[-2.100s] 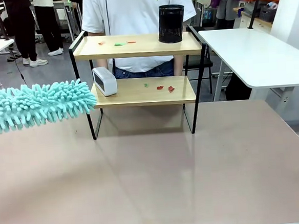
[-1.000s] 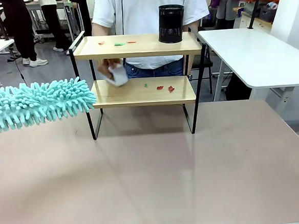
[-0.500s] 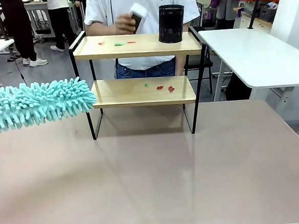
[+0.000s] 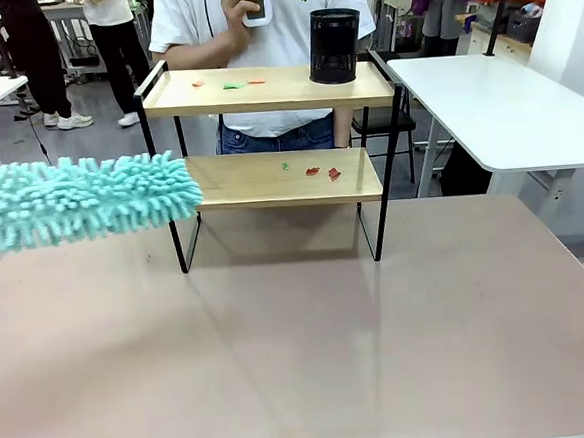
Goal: Clean the shelf.
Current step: Clean the specific tier of the Shelf with the Duster once objects are removed.
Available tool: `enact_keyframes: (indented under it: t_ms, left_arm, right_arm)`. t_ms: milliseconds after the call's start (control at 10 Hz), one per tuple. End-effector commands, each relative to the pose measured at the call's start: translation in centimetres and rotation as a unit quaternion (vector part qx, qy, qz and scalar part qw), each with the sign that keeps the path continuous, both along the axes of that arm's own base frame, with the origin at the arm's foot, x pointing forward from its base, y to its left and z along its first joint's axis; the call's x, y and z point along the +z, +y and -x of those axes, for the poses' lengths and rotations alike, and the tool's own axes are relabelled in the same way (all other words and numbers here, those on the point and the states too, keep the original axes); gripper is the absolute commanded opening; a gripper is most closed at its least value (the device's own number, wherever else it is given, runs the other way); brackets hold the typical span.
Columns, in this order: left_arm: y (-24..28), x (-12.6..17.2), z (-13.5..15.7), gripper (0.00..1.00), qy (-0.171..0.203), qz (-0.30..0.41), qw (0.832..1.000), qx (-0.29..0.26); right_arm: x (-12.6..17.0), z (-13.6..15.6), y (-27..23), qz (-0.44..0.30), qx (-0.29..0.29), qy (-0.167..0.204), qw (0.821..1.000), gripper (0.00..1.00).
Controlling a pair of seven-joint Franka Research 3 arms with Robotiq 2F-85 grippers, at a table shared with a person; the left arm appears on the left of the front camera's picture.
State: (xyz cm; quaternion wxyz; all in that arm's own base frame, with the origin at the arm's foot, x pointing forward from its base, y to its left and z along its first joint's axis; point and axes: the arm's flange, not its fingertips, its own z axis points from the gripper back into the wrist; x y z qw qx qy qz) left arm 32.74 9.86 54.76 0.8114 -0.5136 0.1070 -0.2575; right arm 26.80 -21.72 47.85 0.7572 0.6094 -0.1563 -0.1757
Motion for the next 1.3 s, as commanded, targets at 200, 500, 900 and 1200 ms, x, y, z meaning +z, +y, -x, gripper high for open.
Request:
enact_keyframes:
  t_ms: [200, 500, 900, 1200]
  left_arm:
    - [-11.4, 3.4, 1.9, 0.12, -0.06, -0.112, 0.99, 0.063]
    - [-17.5, 2.7, 2.0, 0.0, -0.087, -0.162, 0.979, 0.085]
    - [-21.0, 1.8, 1.8, 0.0, -0.18, -0.185, 0.95, 0.175]
    - [-20.7, 2.3, 1.1, 0.0, -0.181, -0.18, 0.953, 0.164]
  right_arm:
    - [0.2, -0.2, -0.1, -0.002, 0.002, -0.017, 1.0, 1.0]
    - [0.2, -0.2, -0.1, -0.002, 0.002, -0.017, 1.0, 1.0]
    - [0.2, -0.2, -0.1, -0.002, 0.002, -0.017, 1.0, 1.0]
    - [0.2, -0.2, -0.1, -0.002, 0.002, -0.017, 1.0, 1.0]
